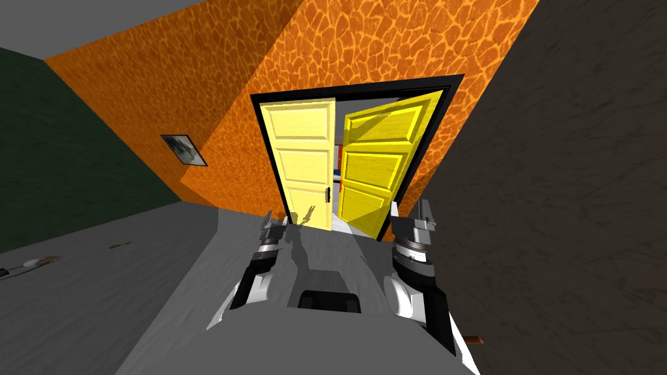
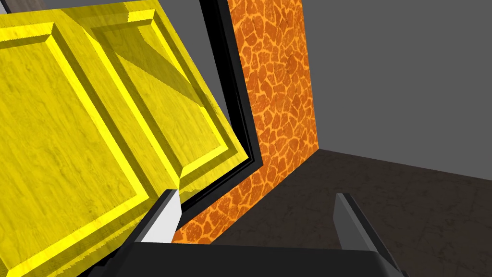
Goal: Push the door open
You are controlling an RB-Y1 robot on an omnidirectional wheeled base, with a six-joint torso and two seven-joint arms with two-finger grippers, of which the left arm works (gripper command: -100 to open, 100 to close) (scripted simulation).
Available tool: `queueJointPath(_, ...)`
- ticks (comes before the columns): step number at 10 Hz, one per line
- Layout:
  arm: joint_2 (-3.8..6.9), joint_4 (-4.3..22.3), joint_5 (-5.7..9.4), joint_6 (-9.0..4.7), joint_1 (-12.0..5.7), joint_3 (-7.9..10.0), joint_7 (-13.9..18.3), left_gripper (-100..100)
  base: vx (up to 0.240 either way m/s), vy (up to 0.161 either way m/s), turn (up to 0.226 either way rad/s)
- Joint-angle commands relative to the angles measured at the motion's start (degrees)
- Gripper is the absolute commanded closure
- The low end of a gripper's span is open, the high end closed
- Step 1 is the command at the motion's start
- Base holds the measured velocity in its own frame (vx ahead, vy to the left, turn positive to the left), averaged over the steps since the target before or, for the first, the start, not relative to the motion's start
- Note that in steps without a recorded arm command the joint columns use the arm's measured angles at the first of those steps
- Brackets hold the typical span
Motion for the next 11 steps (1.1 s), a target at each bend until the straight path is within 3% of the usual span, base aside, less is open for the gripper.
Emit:
queueJointPath(1, 0.24, 2.19, 1.09, -0.74, -0.80, -0.16, 1.68, -100, 0.102, 0.012, -0.138)
queueJointPath(11, 0.81, 16.80, 8.10, -5.43, -6.27, -1.30, 11.77, -100, 0.091, 0.032, -0.144)
